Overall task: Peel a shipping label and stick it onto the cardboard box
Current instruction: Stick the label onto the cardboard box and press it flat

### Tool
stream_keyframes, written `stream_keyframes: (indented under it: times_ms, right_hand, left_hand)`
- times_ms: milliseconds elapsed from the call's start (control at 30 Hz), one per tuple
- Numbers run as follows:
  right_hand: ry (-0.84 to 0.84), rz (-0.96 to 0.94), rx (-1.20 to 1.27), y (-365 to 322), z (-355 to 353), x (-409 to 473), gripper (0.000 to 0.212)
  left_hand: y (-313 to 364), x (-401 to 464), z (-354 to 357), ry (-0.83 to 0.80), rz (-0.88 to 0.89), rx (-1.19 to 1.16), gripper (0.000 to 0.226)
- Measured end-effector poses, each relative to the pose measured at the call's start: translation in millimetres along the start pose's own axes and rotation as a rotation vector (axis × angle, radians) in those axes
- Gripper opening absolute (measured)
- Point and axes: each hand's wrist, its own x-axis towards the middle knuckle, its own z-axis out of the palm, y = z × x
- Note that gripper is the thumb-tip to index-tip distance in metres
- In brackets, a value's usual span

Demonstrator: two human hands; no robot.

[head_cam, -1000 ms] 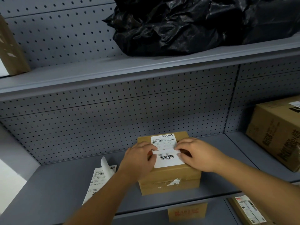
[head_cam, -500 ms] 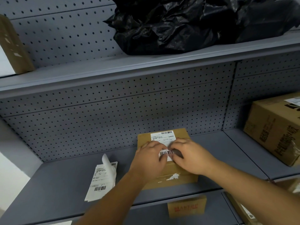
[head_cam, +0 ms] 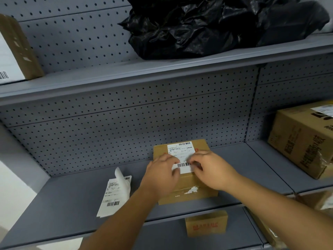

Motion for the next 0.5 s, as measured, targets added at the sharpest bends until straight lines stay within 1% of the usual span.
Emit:
stream_keyframes:
  times_ms: [167, 500]
  right_hand:
    - [0.030, 0.027, 0.042, -11.4, 11.5, -2.8, 0.017]
    - [0.060, 0.131, -0.017, 7.6, -15.1, -22.3, 0.012]
  left_hand:
    - [13.5, -0.3, 11.3, 0.001, 0.001, -0.023, 0.032]
    - [-23.0, -20.8, -6.1, 0.061, -0.011, -0.024, 0.031]
